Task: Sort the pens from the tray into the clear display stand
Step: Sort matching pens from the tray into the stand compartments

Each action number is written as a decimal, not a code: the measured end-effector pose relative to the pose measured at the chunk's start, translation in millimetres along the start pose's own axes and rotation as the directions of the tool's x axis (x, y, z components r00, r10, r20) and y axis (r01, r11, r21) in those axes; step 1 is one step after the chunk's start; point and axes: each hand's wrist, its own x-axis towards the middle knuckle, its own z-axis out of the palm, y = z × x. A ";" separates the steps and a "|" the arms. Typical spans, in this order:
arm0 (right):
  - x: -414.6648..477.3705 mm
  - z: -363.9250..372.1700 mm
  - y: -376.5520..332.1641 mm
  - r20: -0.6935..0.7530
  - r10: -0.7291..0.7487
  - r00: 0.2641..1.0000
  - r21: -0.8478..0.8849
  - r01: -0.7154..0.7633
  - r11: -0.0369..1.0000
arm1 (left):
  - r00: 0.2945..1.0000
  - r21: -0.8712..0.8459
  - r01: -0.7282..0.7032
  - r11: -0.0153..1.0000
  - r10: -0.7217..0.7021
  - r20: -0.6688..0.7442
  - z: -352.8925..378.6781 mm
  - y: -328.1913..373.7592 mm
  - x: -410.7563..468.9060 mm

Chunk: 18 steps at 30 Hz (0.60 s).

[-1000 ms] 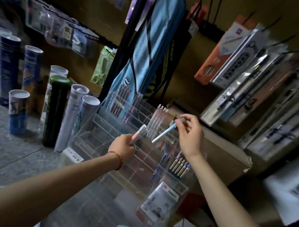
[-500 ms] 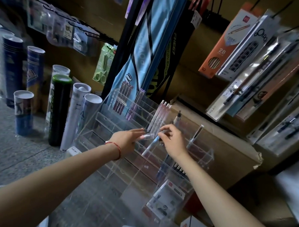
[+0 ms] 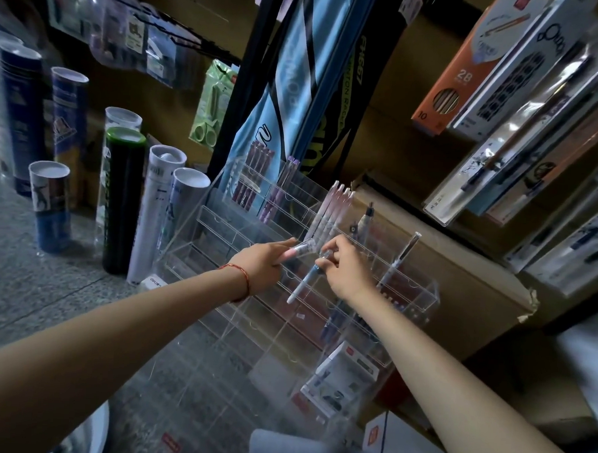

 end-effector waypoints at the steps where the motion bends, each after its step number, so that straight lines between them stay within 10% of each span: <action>1: 0.1 0.8 -0.8 0.006 -0.018 1.000 -0.055 0.018 0.998 | 1.000 -0.002 0.008 1.000 -0.008 0.004 -0.4 0.5 0.3; 18: -1.6 17.1 5.2 0.121 0.101 0.987 -0.199 -0.076 0.977 | 1.000 -0.081 0.025 0.996 -0.024 0.007 -6.5 5.5 -1.6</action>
